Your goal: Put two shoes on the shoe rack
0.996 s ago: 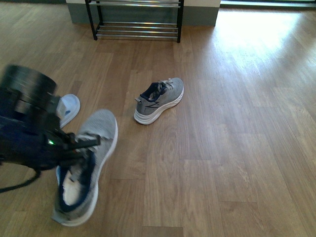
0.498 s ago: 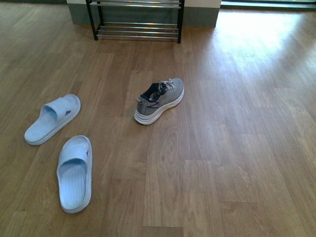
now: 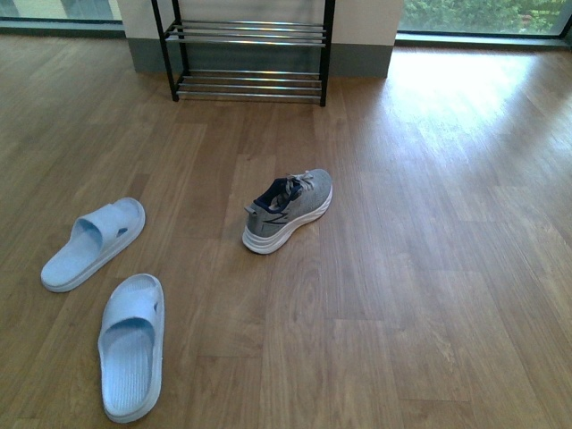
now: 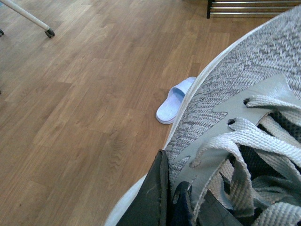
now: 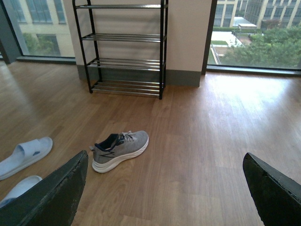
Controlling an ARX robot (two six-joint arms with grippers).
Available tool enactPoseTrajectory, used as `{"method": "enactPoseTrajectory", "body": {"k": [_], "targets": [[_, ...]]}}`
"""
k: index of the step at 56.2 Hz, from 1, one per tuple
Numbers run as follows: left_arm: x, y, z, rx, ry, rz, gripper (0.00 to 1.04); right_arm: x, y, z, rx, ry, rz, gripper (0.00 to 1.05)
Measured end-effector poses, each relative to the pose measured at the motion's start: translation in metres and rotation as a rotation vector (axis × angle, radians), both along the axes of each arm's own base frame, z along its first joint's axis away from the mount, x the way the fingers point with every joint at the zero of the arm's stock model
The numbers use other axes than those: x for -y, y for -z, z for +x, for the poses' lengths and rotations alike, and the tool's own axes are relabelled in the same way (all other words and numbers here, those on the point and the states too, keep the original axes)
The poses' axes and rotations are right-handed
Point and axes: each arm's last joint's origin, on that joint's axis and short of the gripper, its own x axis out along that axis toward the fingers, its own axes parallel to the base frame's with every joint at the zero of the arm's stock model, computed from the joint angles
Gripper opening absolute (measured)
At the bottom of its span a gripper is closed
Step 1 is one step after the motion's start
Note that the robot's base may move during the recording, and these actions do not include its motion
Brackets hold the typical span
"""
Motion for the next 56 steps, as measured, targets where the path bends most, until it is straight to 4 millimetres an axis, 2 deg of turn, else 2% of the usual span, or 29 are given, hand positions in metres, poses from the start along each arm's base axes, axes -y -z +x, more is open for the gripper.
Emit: {"method": "enactPoseTrajectory", "body": {"k": [56], "targets": [[-0.0001, 0.0001, 0.0000, -0.001, 0.002, 0.001, 0.02, 0.0001, 0.0000, 0.0000, 0.000, 0.003, 0.000, 0.95]]}}
